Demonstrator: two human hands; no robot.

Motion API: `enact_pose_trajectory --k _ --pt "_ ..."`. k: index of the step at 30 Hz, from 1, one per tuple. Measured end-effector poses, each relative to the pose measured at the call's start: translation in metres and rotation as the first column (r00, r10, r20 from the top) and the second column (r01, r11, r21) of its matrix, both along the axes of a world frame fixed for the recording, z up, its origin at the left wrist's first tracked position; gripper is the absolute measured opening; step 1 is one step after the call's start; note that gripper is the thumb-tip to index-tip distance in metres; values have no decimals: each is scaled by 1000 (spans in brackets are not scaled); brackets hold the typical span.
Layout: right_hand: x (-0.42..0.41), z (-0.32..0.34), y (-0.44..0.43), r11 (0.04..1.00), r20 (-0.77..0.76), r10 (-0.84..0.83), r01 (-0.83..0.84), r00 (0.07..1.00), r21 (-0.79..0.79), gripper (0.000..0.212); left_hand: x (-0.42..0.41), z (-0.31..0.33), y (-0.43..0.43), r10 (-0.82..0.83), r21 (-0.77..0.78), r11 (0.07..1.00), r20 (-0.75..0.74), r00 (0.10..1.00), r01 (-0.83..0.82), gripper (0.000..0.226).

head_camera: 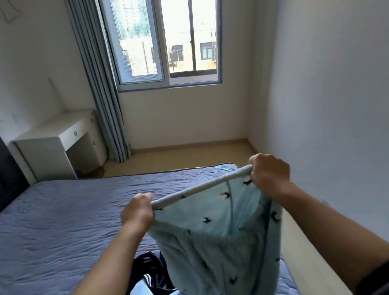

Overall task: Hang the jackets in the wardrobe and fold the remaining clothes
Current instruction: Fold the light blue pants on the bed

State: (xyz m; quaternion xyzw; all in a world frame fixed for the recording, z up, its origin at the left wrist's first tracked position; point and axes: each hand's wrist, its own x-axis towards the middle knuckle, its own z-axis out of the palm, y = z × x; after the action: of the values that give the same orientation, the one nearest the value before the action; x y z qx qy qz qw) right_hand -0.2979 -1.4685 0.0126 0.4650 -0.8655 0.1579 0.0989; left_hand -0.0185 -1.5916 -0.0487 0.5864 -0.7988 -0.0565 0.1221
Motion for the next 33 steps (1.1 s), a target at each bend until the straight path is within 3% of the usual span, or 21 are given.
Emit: enact_pose_trajectory --k 2,4,7,10,12,15,17,19,21,23,25,27,29,31,33 --pt "-27 1 5 985 -31 -114 117 993 126 20 20 0 -10 94 103 990 20 995 -95 13" --pt "-49 1 14 917 -4 -199 188 980 352 22 36 6 -19 123 193 974 1 992 -121 14" --pt "-64 5 22 798 187 -194 44 963 601 22 44 23 -28 107 341 936 -44 993 -86 20" --pt "-66 18 24 741 406 -216 -122 888 660 30 43 48 -33 8 405 914 -46 999 12 24" --pt "-64 31 23 792 537 -181 -202 824 577 33 38 65 -34 -167 379 913 13 986 150 24" --pt "-57 47 19 944 675 -22 -207 737 256 28 24 74 -24 -409 422 833 36 912 357 9" --pt "-50 57 15 982 699 120 -187 705 21 26 11 70 -17 -441 414 837 124 889 357 27" --pt "-45 60 10 978 587 203 -194 783 -80 32 -3 63 -15 -353 311 907 198 914 283 30" --pt "-44 58 9 982 346 152 -181 926 53 32 -12 62 -14 -151 153 980 149 977 128 22" --pt "-45 47 17 929 64 25 -47 998 367 26 -13 68 -20 75 168 984 -137 988 -51 24" --pt "-51 27 31 789 -10 -120 101 993 606 20 -8 73 -29 209 290 953 -408 889 -91 29" --pt "-60 6 41 733 271 -352 84 896 675 18 -2 72 -35 292 364 924 -472 832 -118 31" --pt "-63 -10 43 865 664 -446 98 600 492 22 -3 66 -37 281 359 924 -414 866 -128 28" --pt "-64 -21 38 954 879 -285 206 384 219 27 -9 59 -37 160 269 960 -298 941 -78 29" --pt "-58 -24 29 960 966 -14 273 259 -60 39 -17 56 -34 -37 188 980 -146 989 64 29"
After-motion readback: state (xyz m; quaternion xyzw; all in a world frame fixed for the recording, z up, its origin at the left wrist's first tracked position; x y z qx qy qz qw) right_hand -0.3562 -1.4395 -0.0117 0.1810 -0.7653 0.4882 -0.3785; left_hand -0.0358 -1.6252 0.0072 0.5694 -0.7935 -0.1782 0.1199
